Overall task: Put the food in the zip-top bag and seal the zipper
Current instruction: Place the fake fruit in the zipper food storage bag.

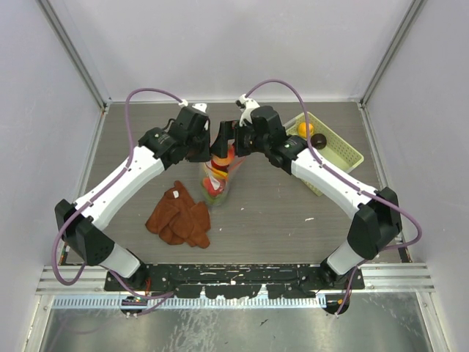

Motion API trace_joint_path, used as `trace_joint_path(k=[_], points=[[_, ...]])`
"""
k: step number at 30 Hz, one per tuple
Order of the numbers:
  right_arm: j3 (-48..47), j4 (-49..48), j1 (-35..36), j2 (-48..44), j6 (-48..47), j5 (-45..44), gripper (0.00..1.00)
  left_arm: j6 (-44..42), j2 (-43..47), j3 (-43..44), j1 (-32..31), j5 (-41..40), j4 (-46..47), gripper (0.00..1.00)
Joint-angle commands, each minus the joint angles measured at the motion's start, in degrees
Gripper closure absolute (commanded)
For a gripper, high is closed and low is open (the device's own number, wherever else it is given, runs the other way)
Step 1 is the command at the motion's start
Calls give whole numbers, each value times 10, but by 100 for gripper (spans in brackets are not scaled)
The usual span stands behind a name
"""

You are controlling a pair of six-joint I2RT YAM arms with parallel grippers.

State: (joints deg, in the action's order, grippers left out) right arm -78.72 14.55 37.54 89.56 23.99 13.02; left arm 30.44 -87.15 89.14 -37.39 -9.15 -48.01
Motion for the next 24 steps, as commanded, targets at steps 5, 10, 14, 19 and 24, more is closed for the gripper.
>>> trace_joint_path(k=[5, 10, 14, 19, 24], points=[[-21, -17, 3, -19, -2, 2, 0, 3, 34, -8, 3, -16, 16, 100], [-41, 23, 2, -46, -22, -26, 0, 5, 36, -12, 3, -19, 16, 100], [-48, 68, -4, -66, -34, -67, 0, 5, 37, -15, 3, -19, 15, 100], [-53, 123, -22, -86, -38, -124, 1, 4, 40, -17, 3, -20, 15, 100], [-60, 162, -40, -78, -32, -147, 5, 4, 40, -18, 3, -19, 16, 100]])
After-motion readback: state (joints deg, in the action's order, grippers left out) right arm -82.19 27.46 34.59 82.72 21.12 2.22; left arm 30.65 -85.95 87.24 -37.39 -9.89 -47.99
